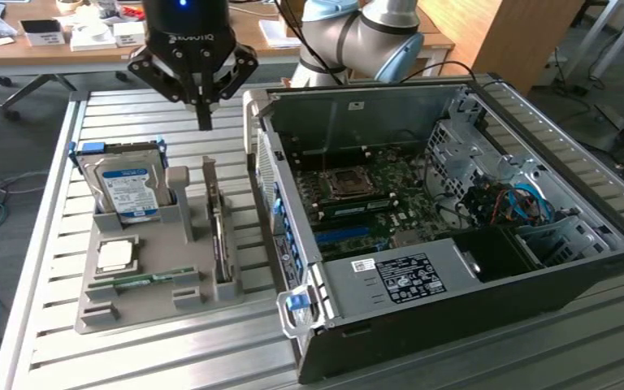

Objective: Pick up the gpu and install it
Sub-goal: 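Reach for the gpu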

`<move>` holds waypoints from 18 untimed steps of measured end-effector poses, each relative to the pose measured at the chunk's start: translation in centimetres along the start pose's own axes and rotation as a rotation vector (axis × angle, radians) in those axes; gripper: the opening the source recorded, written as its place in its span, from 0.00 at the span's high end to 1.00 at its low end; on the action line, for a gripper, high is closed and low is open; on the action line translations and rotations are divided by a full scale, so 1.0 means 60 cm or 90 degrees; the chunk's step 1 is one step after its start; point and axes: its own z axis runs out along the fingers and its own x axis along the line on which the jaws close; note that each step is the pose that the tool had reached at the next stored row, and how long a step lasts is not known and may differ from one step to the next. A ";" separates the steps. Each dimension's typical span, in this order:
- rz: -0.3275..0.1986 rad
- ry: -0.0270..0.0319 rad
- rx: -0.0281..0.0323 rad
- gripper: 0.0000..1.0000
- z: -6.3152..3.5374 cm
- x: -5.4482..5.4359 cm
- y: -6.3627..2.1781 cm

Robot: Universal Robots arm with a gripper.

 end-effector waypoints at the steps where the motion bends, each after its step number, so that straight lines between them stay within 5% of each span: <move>1: 0.000 0.0000 0.0000 0.89 0.000 0.001 -0.001; 14: 0.000 0.0000 0.0000 0.89 -0.002 0.005 -0.037; 18: 0.000 0.0000 0.0000 0.89 -0.002 0.005 -0.038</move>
